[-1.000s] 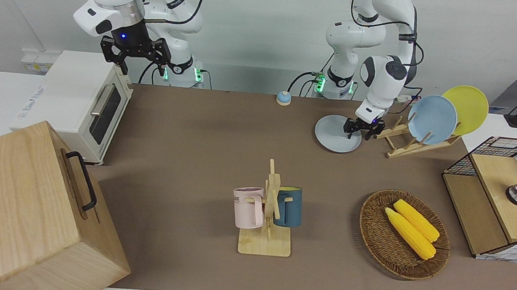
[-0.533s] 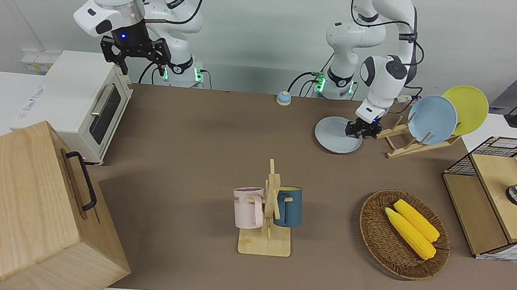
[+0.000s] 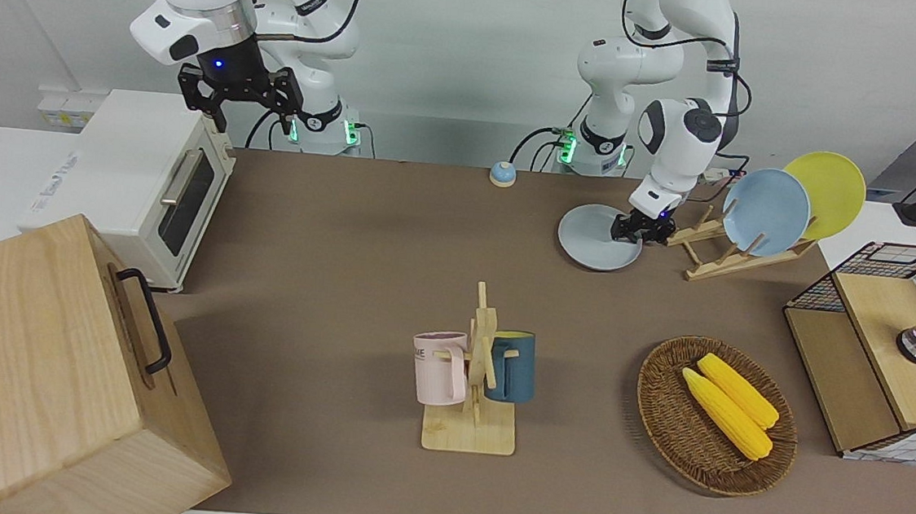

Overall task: Pick gray plate from table and place it on lower plate rack with left arm
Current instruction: 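Lift the gray plate with the left gripper and tilt it upright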

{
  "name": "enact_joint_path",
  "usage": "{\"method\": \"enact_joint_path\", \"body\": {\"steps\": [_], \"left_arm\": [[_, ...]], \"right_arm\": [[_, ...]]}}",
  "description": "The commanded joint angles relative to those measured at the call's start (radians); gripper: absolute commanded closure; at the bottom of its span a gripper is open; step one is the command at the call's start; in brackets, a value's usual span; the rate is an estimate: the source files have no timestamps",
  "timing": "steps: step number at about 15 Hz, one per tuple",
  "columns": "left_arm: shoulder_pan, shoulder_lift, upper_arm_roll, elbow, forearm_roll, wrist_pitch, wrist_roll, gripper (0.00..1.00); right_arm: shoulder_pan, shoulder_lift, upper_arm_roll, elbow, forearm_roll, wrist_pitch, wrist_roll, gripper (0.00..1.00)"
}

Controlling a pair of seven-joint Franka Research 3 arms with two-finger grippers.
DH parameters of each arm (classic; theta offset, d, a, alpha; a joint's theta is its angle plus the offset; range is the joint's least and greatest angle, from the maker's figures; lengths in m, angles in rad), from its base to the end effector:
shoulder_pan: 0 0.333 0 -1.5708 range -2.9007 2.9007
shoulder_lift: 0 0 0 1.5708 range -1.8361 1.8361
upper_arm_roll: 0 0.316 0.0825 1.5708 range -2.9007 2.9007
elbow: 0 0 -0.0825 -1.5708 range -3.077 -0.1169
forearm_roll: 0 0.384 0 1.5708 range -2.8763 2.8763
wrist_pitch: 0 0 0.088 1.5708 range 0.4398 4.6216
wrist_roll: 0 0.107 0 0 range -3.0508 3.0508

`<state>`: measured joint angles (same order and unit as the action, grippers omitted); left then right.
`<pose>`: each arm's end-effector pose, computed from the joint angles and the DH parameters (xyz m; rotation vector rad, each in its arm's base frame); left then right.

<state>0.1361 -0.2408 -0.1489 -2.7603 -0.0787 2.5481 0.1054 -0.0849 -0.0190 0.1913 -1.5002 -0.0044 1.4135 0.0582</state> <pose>0.3865 -0.0008 0.2902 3.1322 -0.0780 0.0432 0.5292 0.0571 0.6541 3.1254 0.0742 -0.1050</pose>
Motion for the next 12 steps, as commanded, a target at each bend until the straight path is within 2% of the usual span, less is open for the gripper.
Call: {"method": "enact_joint_path", "body": {"steps": [1,6,12], "left_arm": [[0.000,-0.074,0.006,0.017,-0.013,-0.093,0.025,1.00],[0.005,-0.135,0.008,0.122,-0.012,-0.285,0.020,1.00],[0.014,-0.143,0.009,0.220,-0.012,-0.403,0.019,1.00]], "right_arm": [[-0.007,-0.002,0.007,0.006,0.007,-0.014,0.000,0.011],[-0.007,-0.002,0.007,0.006,0.007,-0.014,0.000,0.013],[-0.007,-0.002,0.007,0.006,0.007,-0.014,0.000,0.011]]}}
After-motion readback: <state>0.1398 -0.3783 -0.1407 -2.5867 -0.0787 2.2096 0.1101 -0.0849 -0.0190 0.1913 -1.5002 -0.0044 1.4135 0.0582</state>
